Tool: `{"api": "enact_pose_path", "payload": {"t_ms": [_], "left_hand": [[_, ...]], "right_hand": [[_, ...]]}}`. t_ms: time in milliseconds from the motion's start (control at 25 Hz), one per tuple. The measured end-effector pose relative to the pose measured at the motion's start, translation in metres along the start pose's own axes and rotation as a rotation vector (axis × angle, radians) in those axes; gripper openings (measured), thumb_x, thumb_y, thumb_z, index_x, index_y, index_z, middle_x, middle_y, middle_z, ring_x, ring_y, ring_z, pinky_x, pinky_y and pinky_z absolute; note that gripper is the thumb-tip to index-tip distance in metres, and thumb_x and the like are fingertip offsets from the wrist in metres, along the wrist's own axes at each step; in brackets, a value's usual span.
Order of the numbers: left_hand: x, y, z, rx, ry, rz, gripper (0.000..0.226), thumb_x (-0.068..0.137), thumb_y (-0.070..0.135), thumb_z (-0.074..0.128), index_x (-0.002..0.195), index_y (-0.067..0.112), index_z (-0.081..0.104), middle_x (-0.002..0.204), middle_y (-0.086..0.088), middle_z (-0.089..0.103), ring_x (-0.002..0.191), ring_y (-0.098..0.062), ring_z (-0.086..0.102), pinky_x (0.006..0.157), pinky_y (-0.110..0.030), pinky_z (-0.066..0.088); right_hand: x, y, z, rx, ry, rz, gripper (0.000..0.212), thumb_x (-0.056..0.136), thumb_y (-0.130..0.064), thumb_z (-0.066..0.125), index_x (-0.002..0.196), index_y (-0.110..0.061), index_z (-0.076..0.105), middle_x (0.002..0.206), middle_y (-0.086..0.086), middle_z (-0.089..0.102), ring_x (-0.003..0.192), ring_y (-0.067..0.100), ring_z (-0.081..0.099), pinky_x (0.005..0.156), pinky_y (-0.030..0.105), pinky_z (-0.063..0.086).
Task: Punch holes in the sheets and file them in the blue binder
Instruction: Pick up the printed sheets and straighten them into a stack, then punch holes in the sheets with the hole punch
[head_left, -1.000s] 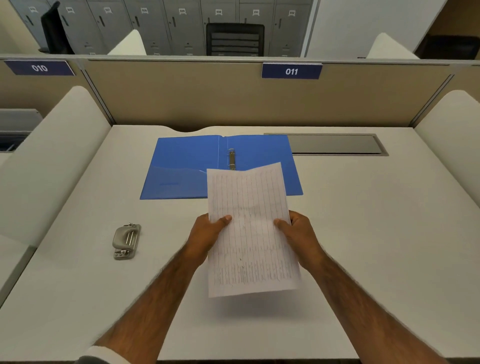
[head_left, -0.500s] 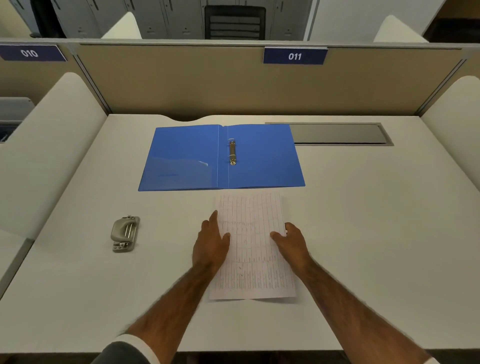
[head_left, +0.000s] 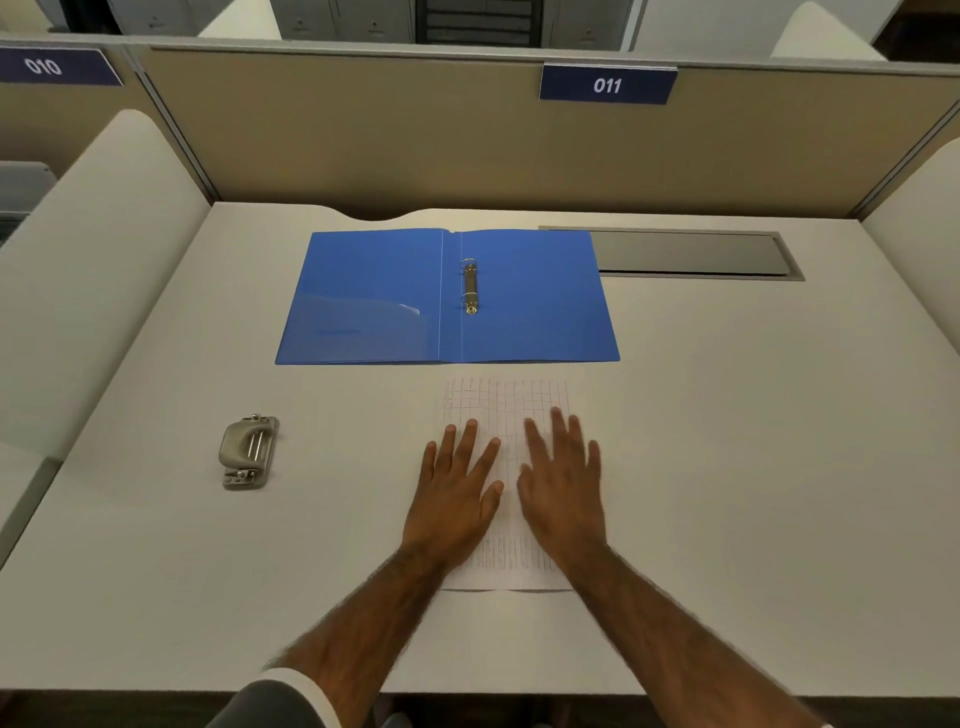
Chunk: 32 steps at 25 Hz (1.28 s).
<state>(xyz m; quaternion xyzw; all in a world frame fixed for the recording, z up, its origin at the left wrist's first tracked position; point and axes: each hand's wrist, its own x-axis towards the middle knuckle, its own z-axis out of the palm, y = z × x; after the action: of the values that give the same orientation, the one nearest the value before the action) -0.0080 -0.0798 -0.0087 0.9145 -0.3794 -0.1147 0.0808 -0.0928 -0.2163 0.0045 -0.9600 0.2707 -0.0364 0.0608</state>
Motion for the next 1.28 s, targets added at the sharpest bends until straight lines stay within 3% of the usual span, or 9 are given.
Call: {"api": "enact_pose_path", "payload": {"t_ms": [160,640,720,800,880,960,1080,1200,1280], "left_hand": [[-0.003,-0.002,0.010,0.037,-0.001,0.024,0.066,0.098,0.064,0.012,0.153,0.037,-0.013,0.161,0.004,-0.025,0.146,-0.019,-0.028,0.120,-0.046,-0.011],[-0.011,-0.032,-0.022,-0.029,-0.056,-0.019,0.070,0.095,0.065,0.007,0.155,0.032,-0.009,0.160,0.006,-0.025,0.147,-0.018,-0.024,0.121,-0.044,-0.012],[-0.015,-0.043,-0.035,-0.050,-0.028,-0.029,0.068,0.095,0.063,0.009,0.156,0.033,-0.001,0.163,0.006,-0.017,0.150,-0.017,-0.016,0.122,-0.044,-0.006],[-0.023,-0.069,-0.051,-0.131,0.144,-0.120,0.061,0.099,0.056,0.023,0.154,0.029,0.021,0.165,0.001,0.007,0.151,-0.019,0.006,0.123,-0.042,0.010],[-0.033,-0.113,-0.066,-0.207,0.436,-0.310,0.050,0.099,0.043,0.044,0.144,0.021,0.043,0.155,-0.004,0.035,0.143,-0.022,0.029,0.117,-0.040,0.027],[-0.042,-0.165,-0.078,-0.229,0.595,-0.580,0.049,0.095,0.038,0.055,0.138,0.015,0.048,0.144,-0.009,0.046,0.133,-0.027,0.040,0.110,-0.042,0.035],[-0.048,-0.225,-0.085,-0.373,0.462,-0.862,0.057,0.088,0.045,0.062,0.132,0.009,0.054,0.129,-0.015,0.054,0.120,-0.036,0.050,0.097,-0.047,0.045],[-0.044,-0.244,-0.089,-0.477,0.366,-0.882,0.049,0.079,0.055,0.064,0.099,0.010,0.068,0.100,-0.010,0.066,0.097,-0.032,0.062,0.072,-0.039,0.052],[-0.036,-0.250,-0.094,-0.526,0.361,-0.841,0.037,0.080,0.045,0.066,0.086,0.008,0.066,0.088,-0.008,0.067,0.086,-0.030,0.064,0.063,-0.032,0.047]], "right_hand": [[-0.013,-0.003,0.023,-0.020,-0.130,-0.067,0.062,0.098,-0.052,0.017,0.154,-0.028,0.008,0.163,0.009,-0.001,0.150,0.033,0.000,0.117,0.059,0.011],[-0.010,-0.002,0.019,0.007,-0.068,0.022,0.077,0.091,-0.067,0.022,0.155,-0.028,0.001,0.163,0.004,-0.011,0.150,0.028,-0.007,0.116,0.062,0.003],[-0.007,-0.003,0.008,0.035,-0.019,0.038,0.078,0.090,-0.068,0.022,0.155,-0.027,0.006,0.163,0.004,-0.006,0.150,0.028,-0.004,0.117,0.061,0.003],[-0.005,-0.011,-0.002,0.043,0.017,-0.016,0.075,0.091,-0.065,0.026,0.153,-0.025,0.018,0.164,0.007,0.002,0.150,0.028,0.000,0.118,0.059,0.003],[-0.006,-0.028,-0.008,0.043,0.044,-0.121,0.064,0.092,-0.057,0.033,0.146,-0.023,0.036,0.162,0.009,0.014,0.150,0.029,0.008,0.119,0.057,0.004],[-0.008,-0.052,-0.008,0.054,0.044,-0.211,0.053,0.094,-0.050,0.034,0.137,-0.023,0.049,0.159,0.009,0.024,0.148,0.028,0.016,0.119,0.055,0.007],[-0.008,-0.094,0.001,0.072,-0.042,-0.268,0.051,0.096,-0.047,0.029,0.132,-0.022,0.055,0.157,0.007,0.030,0.147,0.026,0.022,0.120,0.051,0.011],[-0.001,-0.129,0.010,0.087,-0.154,-0.267,0.065,0.093,-0.052,0.015,0.139,-0.021,0.049,0.159,0.007,0.026,0.148,0.027,0.019,0.120,0.048,0.011],[0.003,-0.144,0.016,0.092,-0.229,-0.239,0.068,0.092,-0.052,0.010,0.146,-0.021,0.037,0.162,0.006,0.016,0.150,0.026,0.009,0.121,0.044,0.003]]}}
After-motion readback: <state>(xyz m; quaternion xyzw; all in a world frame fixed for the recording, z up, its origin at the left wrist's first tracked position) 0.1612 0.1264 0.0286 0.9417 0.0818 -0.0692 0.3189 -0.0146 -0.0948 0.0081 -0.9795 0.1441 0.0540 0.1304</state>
